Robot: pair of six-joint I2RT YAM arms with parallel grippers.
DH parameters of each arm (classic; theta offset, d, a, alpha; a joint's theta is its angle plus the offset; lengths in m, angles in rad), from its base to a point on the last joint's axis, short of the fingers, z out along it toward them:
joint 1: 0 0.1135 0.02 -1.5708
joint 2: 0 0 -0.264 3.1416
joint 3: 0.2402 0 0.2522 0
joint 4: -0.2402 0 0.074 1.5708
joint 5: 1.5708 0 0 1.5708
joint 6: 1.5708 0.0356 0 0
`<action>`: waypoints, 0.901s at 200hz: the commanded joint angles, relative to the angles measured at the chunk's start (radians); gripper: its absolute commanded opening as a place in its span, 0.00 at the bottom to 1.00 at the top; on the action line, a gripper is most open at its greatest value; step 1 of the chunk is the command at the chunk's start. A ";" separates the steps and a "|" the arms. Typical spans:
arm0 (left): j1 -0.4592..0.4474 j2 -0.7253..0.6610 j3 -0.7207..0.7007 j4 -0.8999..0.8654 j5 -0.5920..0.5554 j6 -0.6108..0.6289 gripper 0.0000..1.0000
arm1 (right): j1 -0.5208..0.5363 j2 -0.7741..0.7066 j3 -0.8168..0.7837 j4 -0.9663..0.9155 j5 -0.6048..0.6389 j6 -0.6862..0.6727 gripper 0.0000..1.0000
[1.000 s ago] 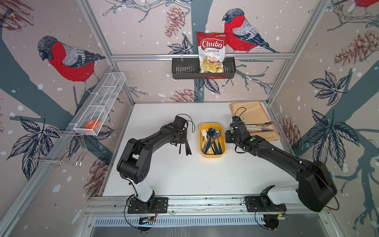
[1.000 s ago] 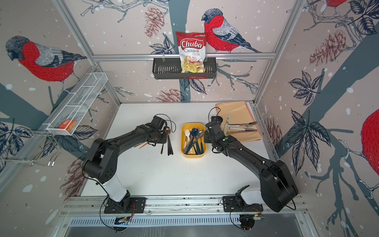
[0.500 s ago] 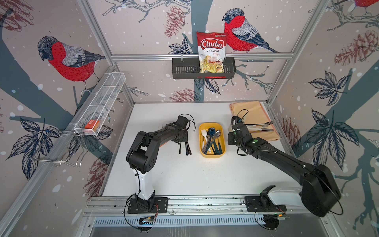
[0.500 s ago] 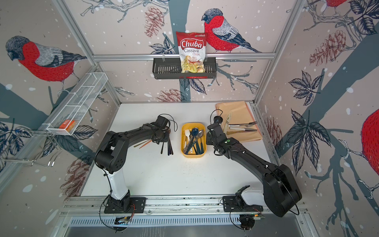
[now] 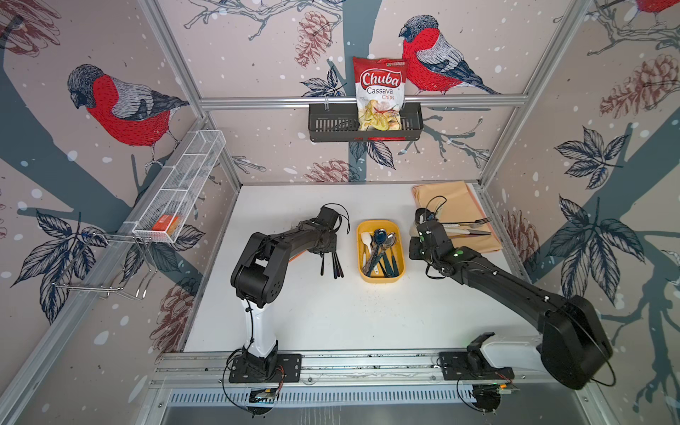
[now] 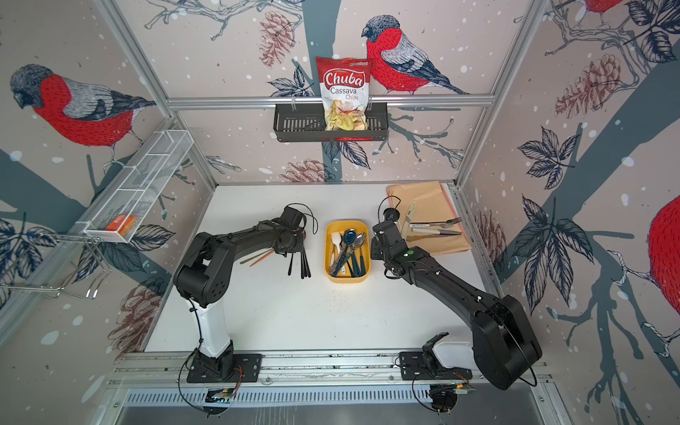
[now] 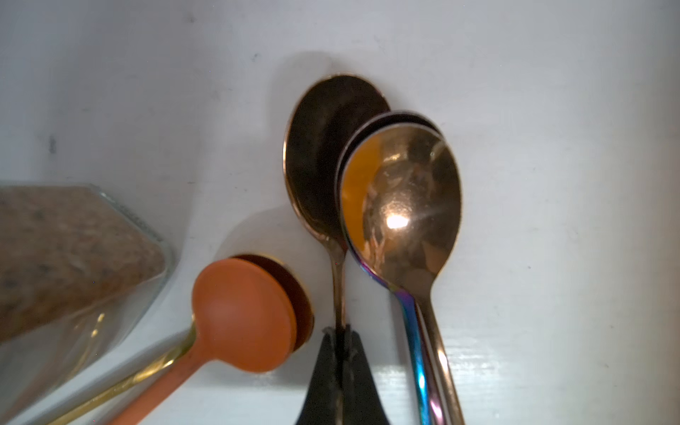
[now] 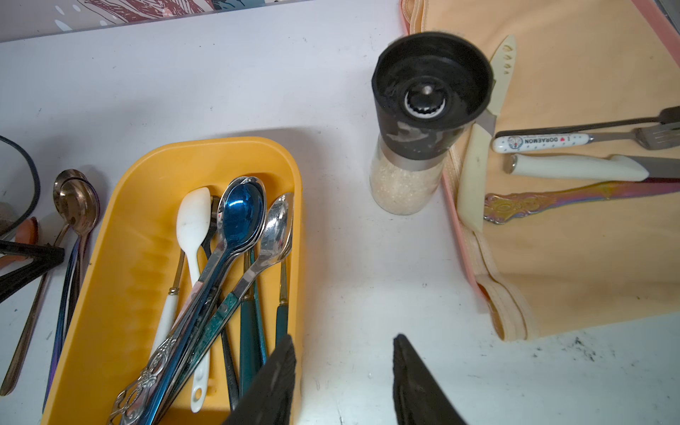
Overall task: Put the spoon into the storage box
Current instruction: Pick up the spoon from the center of the board.
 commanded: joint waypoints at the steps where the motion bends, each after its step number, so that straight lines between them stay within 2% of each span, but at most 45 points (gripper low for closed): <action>1: 0.003 0.008 0.001 -0.030 0.003 0.003 0.01 | 0.000 -0.005 -0.001 0.002 0.012 0.014 0.45; 105: 0.003 -0.046 0.051 -0.059 -0.038 0.006 0.00 | 0.005 -0.012 -0.004 -0.001 0.018 0.022 0.45; 180: -0.003 -0.118 0.090 -0.074 0.026 -0.018 0.00 | 0.004 -0.015 -0.007 0.000 0.019 0.018 0.45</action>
